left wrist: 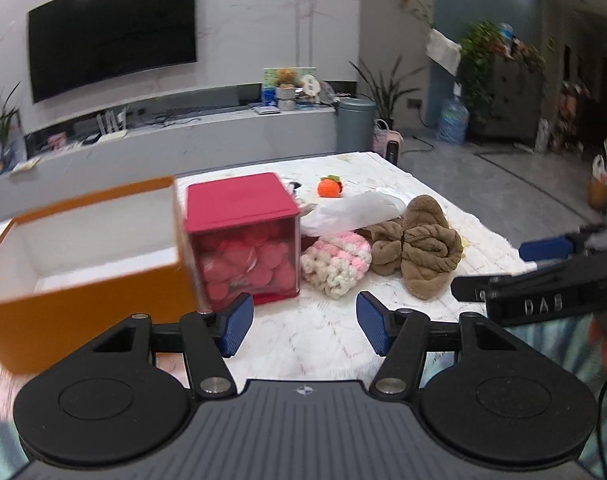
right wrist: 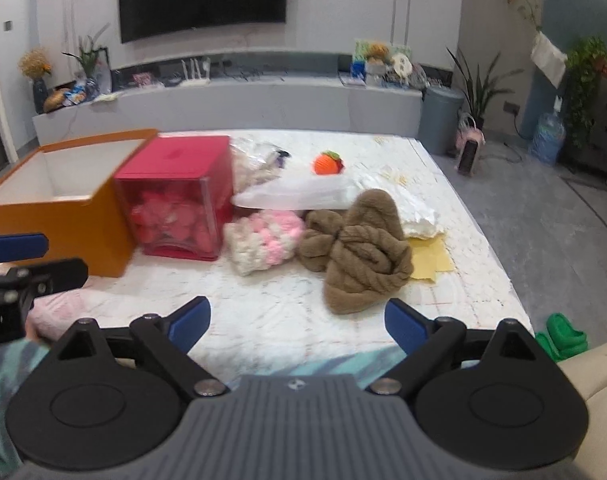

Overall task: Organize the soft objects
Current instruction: 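Move both tools toward the brown fluffy slipper on the table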

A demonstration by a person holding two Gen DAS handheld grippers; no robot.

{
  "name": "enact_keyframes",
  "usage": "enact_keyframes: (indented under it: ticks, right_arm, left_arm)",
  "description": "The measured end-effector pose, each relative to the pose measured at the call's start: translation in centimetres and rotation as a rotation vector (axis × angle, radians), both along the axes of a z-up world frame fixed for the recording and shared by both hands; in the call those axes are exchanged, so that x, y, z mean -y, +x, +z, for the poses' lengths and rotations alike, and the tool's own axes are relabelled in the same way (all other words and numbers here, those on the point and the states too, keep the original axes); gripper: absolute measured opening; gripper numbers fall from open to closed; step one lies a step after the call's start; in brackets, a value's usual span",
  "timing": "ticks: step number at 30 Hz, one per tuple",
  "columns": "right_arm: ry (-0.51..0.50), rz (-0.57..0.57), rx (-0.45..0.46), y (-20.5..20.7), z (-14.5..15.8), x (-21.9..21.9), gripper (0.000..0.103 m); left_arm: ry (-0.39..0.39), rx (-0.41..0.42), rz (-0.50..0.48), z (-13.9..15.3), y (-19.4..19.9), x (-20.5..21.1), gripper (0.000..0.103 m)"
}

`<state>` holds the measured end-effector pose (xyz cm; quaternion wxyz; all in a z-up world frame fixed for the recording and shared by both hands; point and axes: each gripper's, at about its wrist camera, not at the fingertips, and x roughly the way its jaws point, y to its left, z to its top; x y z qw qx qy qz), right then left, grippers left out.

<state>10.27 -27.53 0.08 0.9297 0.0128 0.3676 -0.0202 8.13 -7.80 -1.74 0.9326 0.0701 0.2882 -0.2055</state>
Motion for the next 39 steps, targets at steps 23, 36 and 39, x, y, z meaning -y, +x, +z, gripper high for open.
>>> enact_keyframes:
  ticks: [23,36,39]
  right_arm:
    - [0.027,-0.05,-0.306,14.3,-5.9,5.6,0.098]
    - [0.028,-0.092,-0.335,17.2,-8.4,7.2,0.069]
    - [0.097,-0.091,-0.308,16.8,-8.1,8.1,0.049]
  left_arm:
    - [0.124,-0.094,-0.197,0.0,11.4,6.9,0.07]
    - [0.187,-0.124,-0.235,-0.5,13.6,8.3,0.07]
    - [0.204,-0.115,-0.257,-0.7,13.9,8.8,0.07]
